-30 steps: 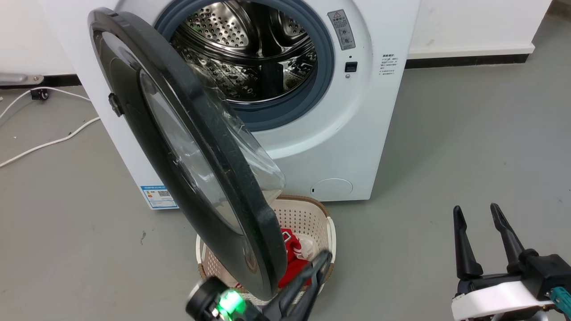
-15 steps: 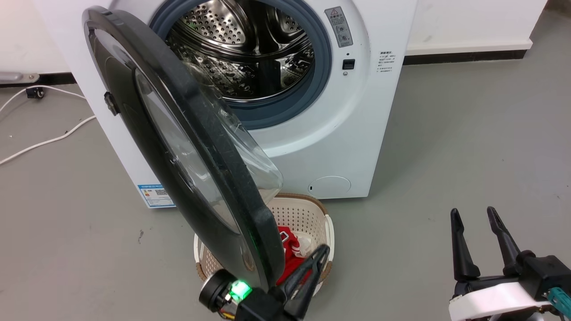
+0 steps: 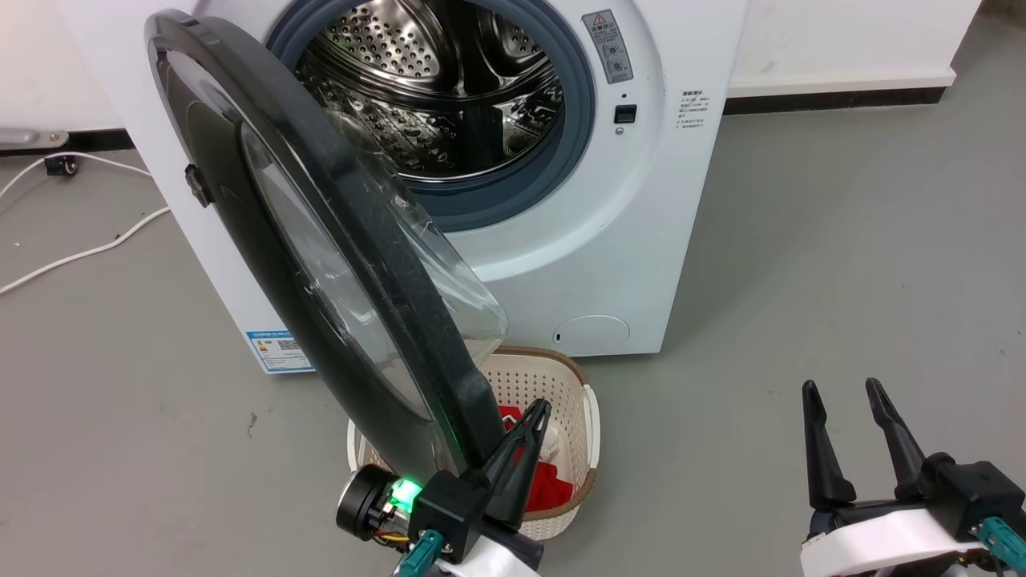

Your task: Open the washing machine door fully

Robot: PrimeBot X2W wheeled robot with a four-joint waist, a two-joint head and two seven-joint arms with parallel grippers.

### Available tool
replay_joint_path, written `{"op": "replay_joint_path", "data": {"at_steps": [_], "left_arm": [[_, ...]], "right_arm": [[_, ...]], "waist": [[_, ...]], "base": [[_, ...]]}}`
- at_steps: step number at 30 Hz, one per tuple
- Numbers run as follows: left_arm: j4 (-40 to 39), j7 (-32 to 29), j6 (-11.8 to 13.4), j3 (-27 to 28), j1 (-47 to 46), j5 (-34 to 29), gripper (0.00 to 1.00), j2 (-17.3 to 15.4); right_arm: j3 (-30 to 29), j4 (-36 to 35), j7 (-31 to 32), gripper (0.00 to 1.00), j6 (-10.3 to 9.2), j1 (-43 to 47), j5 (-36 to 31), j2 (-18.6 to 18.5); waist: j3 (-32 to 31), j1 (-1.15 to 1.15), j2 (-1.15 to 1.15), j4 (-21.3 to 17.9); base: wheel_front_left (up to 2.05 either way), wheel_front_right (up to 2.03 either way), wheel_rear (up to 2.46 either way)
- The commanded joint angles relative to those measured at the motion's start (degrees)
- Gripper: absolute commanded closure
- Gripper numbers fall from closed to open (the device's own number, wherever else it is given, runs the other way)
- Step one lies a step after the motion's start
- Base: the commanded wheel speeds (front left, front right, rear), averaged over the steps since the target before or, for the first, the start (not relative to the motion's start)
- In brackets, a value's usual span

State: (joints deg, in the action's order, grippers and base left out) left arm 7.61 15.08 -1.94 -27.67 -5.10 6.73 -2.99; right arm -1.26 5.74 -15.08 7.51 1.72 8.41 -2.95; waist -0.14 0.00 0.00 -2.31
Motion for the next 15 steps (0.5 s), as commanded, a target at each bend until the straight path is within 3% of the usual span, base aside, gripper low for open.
{"op": "replay_joint_path", "data": {"at_steps": [1, 15], "left_arm": [[0.4, 0.1, 0.5, 0.4, 0.1, 0.1, 1.0, 0.1], [-1.3, 0.1, 2.9, 3.1, 2.0, -1.0, 1.0, -0.1]], "right_arm": [[0.0, 0.2, -0.1, 0.0, -0.04, -0.3, 0.3, 0.1], [0.0, 0.6, -0.1, 0.0, -0.04, 0.2, 1.3, 0.1]], "waist": [[-0.1, 0.0, 0.0, 0.1], [-0.2, 0.0, 0.0, 1.5]], "base": [[0.0, 0.0, 0.0], [0.0, 0.0, 0.0]]}}
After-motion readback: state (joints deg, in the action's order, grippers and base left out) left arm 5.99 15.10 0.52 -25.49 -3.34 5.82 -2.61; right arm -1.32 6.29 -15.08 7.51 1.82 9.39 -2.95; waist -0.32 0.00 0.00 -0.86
